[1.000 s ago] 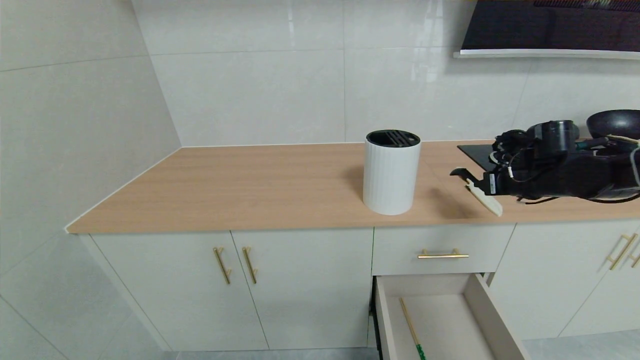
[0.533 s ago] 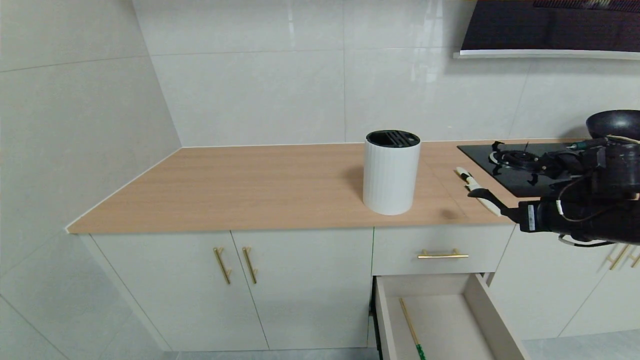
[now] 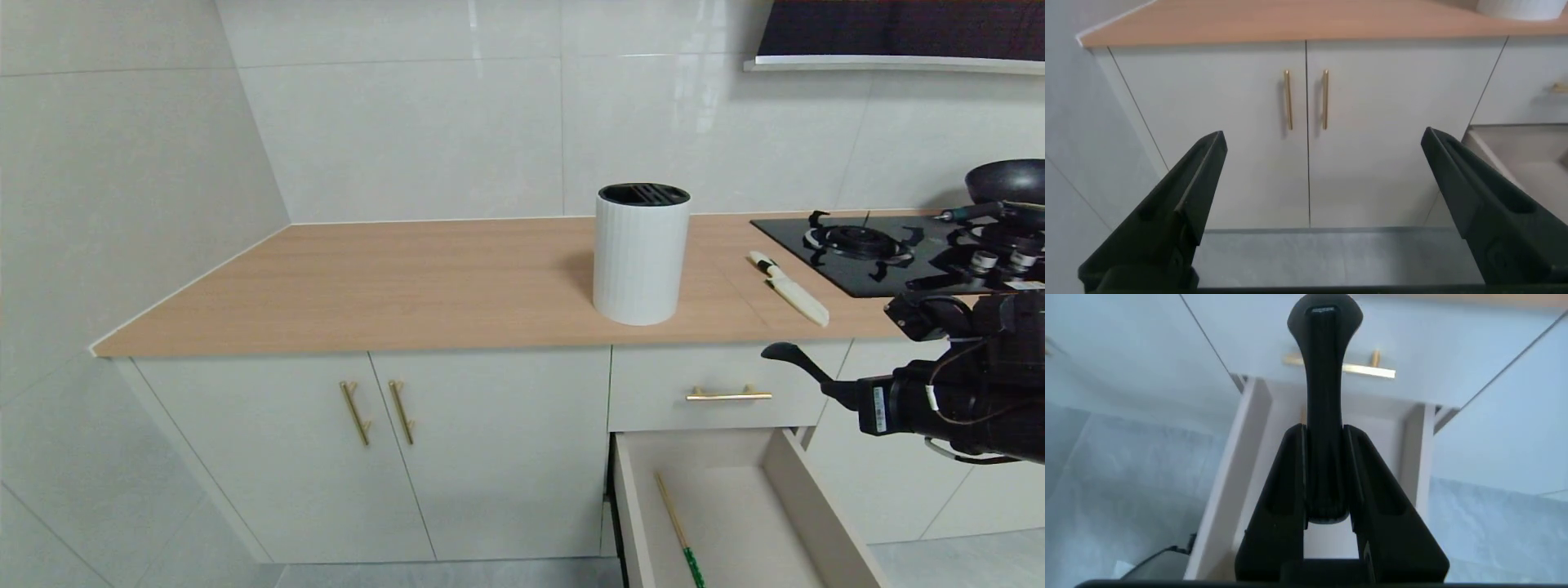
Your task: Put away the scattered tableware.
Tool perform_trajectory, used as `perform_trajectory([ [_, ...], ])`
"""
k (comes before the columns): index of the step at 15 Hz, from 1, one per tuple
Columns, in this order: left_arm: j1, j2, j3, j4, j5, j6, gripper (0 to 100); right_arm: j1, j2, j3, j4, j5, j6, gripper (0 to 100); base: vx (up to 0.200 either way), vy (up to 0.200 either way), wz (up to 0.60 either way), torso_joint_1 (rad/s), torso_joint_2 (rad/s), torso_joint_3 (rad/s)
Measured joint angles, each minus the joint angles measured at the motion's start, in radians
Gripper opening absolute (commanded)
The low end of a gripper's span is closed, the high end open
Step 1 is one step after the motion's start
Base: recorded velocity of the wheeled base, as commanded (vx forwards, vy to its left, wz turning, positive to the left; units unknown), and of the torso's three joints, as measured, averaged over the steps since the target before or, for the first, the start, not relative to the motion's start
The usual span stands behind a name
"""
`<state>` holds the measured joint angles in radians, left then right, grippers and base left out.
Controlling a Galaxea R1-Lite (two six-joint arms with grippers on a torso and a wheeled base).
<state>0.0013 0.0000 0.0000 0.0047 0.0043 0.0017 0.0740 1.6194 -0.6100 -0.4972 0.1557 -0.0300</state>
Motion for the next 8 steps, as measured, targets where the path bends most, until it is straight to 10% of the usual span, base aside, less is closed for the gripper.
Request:
perform_trajectory([
  [8, 0.0, 0.0, 0.0, 0.0, 0.0, 0.0, 100, 0.008, 0.034, 0.038, -0.063, 0.0, -0.001, 0, 0.0, 0.0, 0.0, -0.165, 0.48, 0.311],
])
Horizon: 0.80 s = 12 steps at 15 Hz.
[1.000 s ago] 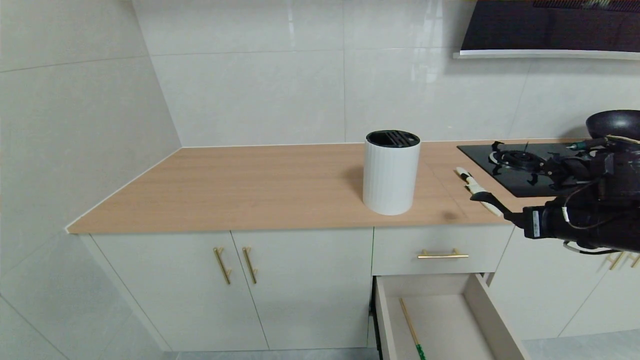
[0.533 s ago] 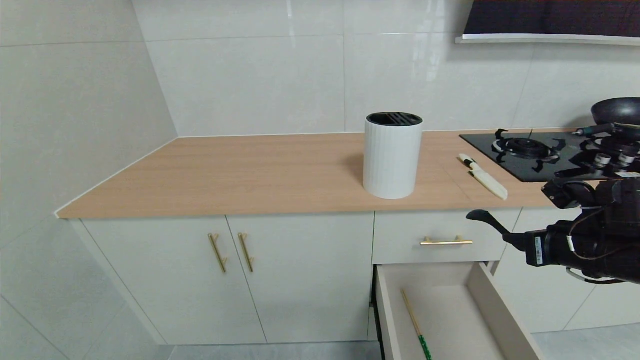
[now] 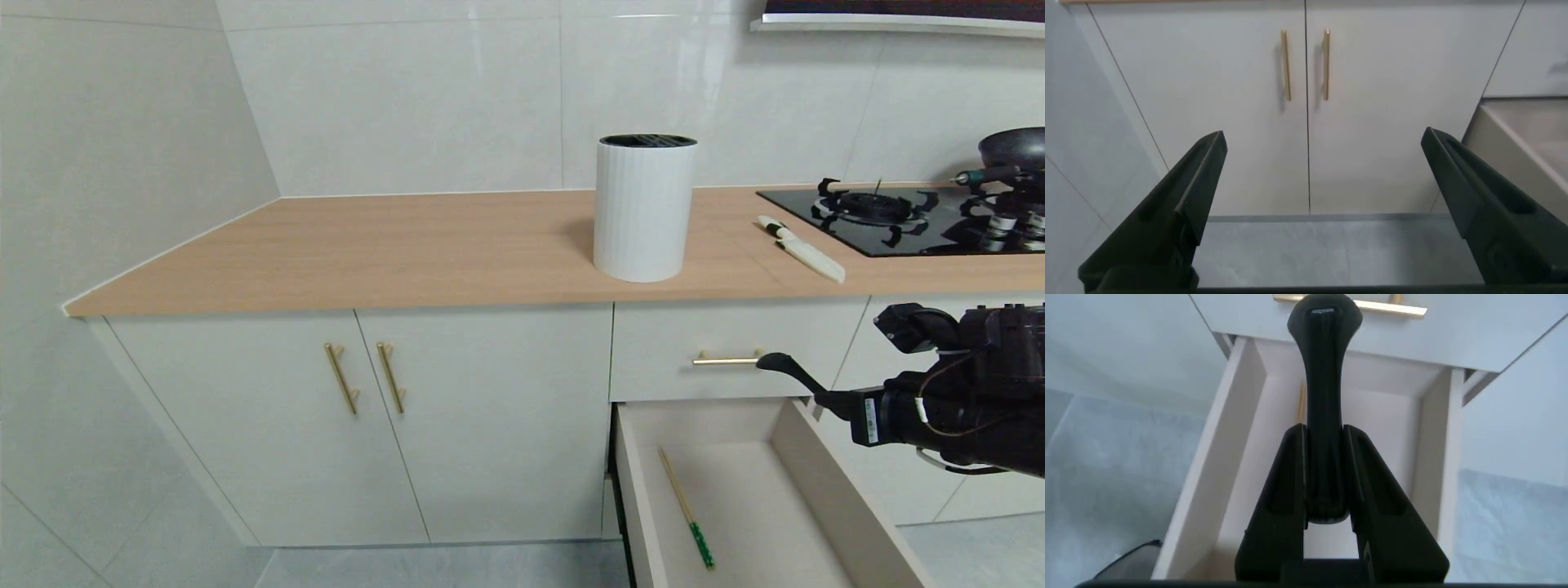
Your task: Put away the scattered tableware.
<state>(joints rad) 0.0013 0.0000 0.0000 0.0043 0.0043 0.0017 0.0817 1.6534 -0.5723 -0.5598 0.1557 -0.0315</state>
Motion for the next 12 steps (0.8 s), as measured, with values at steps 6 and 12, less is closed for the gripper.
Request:
perform_trajectory([
  [6, 0.0, 0.0, 0.0, 0.0, 0.0, 0.0, 100, -0.001, 0.063, 0.019, -0.087, -0.015, -0.001, 0, 0.0, 0.0, 0.0, -0.111, 0.46, 0.336],
  [12, 0.0, 0.0, 0.0, 0.0, 0.0, 0.0, 100, -0.001, 0.082, 0.023, -0.097, -0.015, 0.0, 0, 0.0, 0.0, 0.0, -0.018, 0.22, 0.176],
])
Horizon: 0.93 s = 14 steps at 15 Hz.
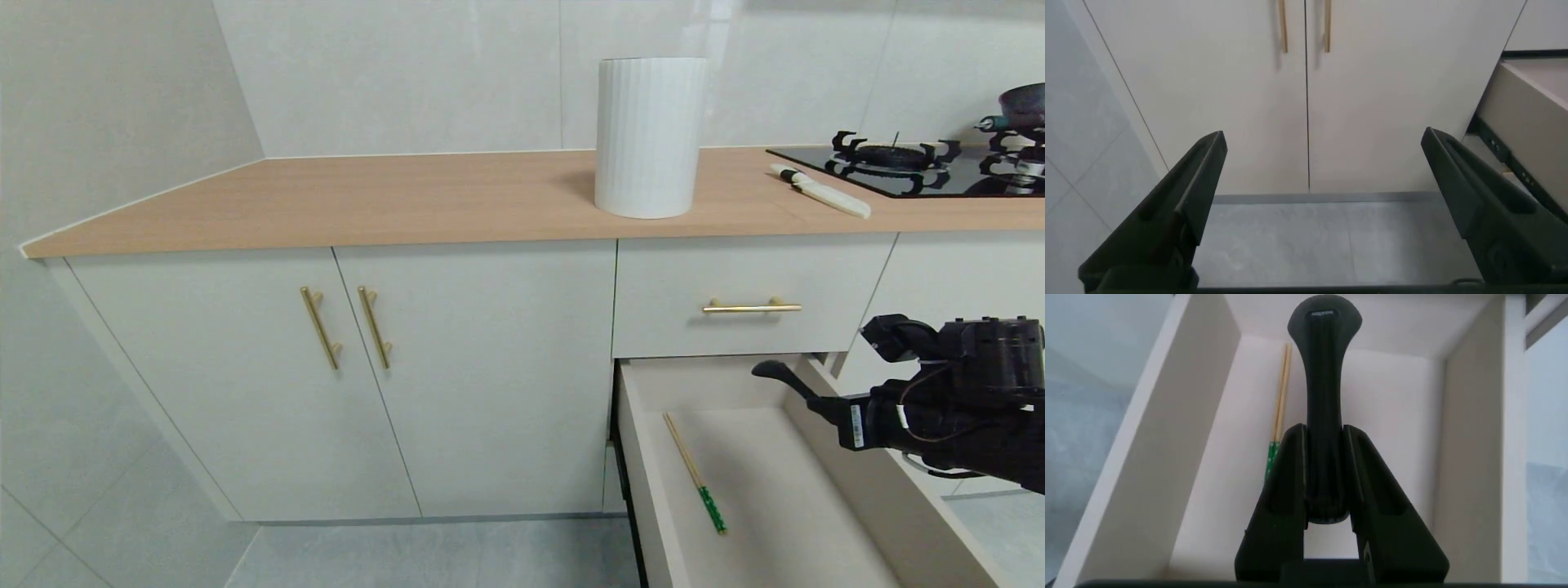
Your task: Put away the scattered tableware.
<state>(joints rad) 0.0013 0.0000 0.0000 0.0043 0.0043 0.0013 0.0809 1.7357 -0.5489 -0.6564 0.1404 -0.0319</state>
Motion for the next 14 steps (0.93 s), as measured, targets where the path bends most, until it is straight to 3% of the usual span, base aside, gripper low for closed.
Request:
perform_trajectory([
  [7, 0.0, 0.0, 0.0, 0.0, 0.0, 0.001, 100, 0.011, 0.061, 0.011, -0.062, -0.024, -0.003, 0, 0.0, 0.0, 0.0, -0.008, 0.04, 0.036],
  [14, 0.0, 0.0, 0.0, 0.0, 0.0, 0.0, 100, 0.116, 0.223, 0.0, -0.077, -0.092, 0.063, 0, 0.0, 0.0, 0.0, 0.0, 0.03, 0.01],
])
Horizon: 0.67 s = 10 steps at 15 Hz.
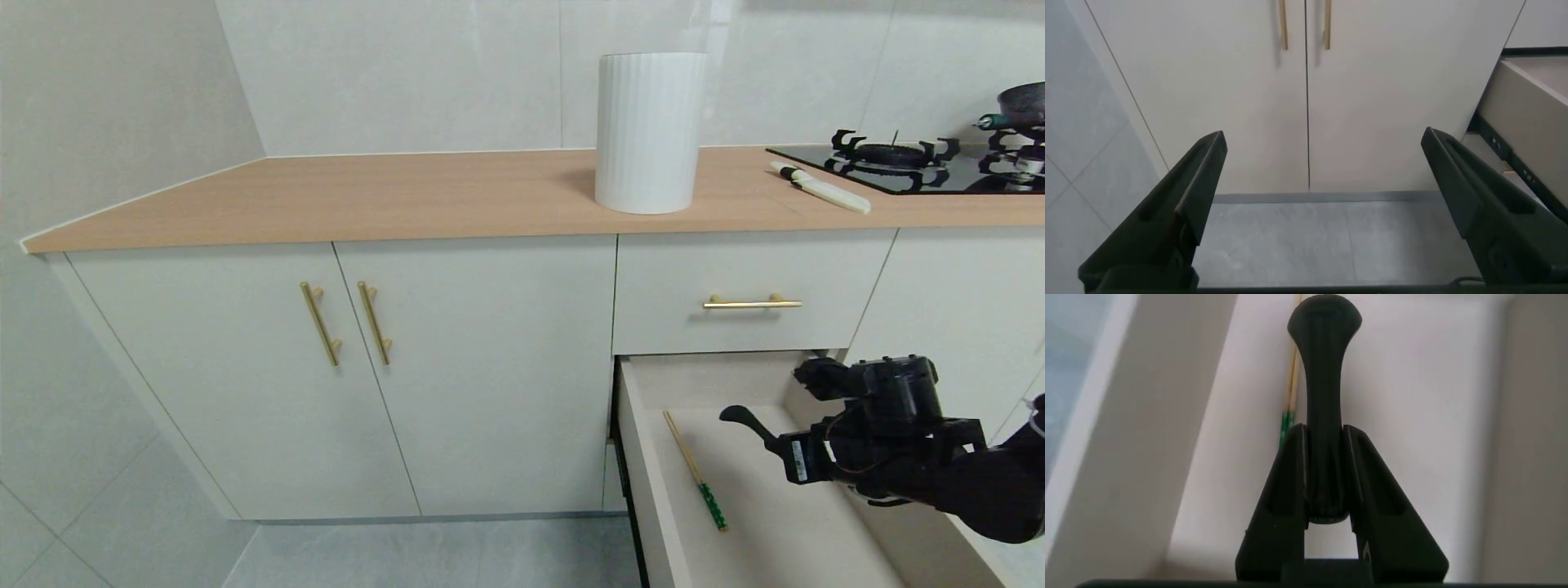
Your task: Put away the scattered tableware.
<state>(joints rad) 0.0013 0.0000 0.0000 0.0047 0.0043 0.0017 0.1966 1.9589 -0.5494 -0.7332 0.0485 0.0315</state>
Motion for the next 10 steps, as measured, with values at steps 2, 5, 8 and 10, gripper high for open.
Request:
perform_trajectory([
  [2, 0.0, 0.0, 0.0, 0.0, 0.0, 0.0, 100, 0.011, 0.065, -0.02, 0.0, -0.04, 0.006, 0, 0.0, 0.0, 0.0, 0.0, 0.0, 0.0],
  [5, 0.0, 0.0, 0.0, 0.0, 0.0, 0.0, 100, 0.014, 0.179, -0.071, -0.003, -0.095, 0.058, 0, 0.0, 0.0, 0.0, 0.0, 0.0, 0.0],
  [8, 0.0, 0.0, 0.0, 0.0, 0.0, 0.0, 100, 0.015, 0.269, -0.103, -0.035, -0.113, 0.07, 0, 0.0, 0.0, 0.0, 0.0, 0.0, 0.0],
  [10, 0.0, 0.0, 0.0, 0.0, 0.0, 0.0, 100, 0.015, 0.324, -0.11, -0.075, -0.143, 0.068, 0, 0.0, 0.0, 0.0, 0.0, 0.0, 0.0],
])
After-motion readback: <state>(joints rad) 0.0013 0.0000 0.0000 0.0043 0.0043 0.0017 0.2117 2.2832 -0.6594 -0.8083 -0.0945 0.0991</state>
